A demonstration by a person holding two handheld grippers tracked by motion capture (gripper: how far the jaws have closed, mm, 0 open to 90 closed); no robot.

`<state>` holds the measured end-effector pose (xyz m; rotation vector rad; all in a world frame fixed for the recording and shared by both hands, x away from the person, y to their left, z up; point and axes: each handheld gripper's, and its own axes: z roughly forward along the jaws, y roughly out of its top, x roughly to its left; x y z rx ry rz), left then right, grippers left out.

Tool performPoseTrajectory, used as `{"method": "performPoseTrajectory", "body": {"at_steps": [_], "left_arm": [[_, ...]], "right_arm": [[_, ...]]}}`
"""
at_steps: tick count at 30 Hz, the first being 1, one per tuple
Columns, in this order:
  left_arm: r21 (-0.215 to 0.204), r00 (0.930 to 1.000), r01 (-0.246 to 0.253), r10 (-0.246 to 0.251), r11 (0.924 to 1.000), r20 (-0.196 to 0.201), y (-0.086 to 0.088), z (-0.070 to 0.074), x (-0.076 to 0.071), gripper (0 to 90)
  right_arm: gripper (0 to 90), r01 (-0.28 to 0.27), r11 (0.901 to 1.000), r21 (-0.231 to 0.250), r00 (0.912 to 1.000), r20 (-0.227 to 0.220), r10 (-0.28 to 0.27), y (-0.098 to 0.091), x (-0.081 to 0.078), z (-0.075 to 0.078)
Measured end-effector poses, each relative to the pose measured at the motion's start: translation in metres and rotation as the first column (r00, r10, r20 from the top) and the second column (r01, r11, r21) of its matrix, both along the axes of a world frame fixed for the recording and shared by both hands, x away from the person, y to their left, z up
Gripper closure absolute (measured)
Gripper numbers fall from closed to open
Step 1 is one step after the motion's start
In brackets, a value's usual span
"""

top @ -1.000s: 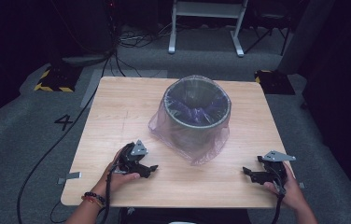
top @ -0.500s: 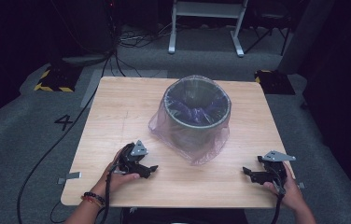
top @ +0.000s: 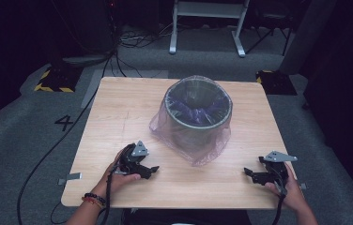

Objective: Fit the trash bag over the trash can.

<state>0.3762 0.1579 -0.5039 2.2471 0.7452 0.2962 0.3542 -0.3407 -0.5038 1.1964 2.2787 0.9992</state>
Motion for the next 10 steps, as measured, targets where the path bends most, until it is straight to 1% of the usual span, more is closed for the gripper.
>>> {"method": "performPoseTrajectory", "body": {"at_steps": [10], "left_arm": [[0.003,1.0000,0.001,-0.001,1.0000,0.000,-0.0002,0.0001,0.0004,14.7]], "right_arm": [[13.8,0.000,1.0000,-0.001,1.0000,0.000,0.000,0.0000,0.0001,0.0000]]}}
